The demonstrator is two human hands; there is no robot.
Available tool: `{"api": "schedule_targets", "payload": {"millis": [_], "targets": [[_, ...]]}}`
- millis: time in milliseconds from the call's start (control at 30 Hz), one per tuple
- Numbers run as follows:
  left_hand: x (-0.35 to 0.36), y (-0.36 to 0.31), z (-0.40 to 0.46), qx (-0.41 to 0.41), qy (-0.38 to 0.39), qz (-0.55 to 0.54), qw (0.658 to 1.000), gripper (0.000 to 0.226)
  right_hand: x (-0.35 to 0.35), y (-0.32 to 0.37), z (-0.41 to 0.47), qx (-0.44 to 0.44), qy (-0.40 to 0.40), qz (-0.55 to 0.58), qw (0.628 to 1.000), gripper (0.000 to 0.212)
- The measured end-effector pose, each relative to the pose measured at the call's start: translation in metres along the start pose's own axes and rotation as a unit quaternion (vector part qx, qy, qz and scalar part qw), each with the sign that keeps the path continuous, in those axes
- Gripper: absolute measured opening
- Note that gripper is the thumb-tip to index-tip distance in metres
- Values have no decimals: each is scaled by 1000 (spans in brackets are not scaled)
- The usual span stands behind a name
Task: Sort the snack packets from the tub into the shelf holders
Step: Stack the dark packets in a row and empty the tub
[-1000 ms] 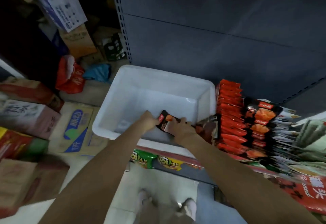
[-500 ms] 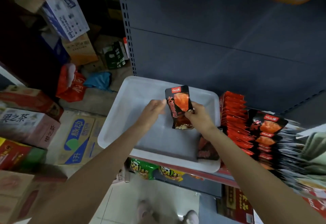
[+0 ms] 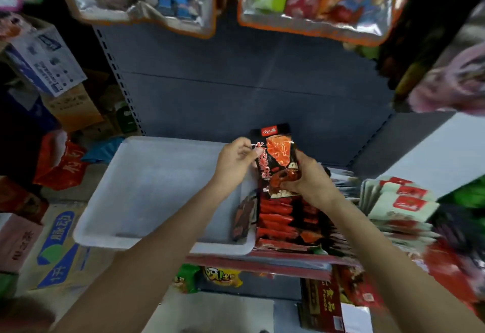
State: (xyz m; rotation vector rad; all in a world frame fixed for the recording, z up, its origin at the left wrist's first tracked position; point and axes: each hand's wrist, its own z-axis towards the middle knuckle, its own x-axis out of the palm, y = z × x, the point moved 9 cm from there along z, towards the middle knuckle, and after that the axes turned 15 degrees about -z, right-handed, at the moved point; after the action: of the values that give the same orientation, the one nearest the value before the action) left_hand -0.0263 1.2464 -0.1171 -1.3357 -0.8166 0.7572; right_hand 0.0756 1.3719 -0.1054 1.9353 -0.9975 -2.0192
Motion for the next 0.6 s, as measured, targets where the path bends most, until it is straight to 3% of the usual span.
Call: {"api": "schedule_targets", "payload": {"millis": [167,300,367,467,600], "targets": [[60,-26,3,43,11,28,999,23,-53,-39,-17,13,-180,-89,980,46],[78,-29,-1,71,4,86,994,26,-56,-63,-21,41,-228,-208,950,43],[78,-23,-7,77,6,103,992,25,-53,-59,-28,-3,-254,-239,937,33],[75,-16,-15,81,28,149,985,24,-40,-58,-35,-59,-221,-259,939,20],[74,-13,-15,59,31,161,985,23,-32,-81,-32,-11,-123,-195,973,20]]}}
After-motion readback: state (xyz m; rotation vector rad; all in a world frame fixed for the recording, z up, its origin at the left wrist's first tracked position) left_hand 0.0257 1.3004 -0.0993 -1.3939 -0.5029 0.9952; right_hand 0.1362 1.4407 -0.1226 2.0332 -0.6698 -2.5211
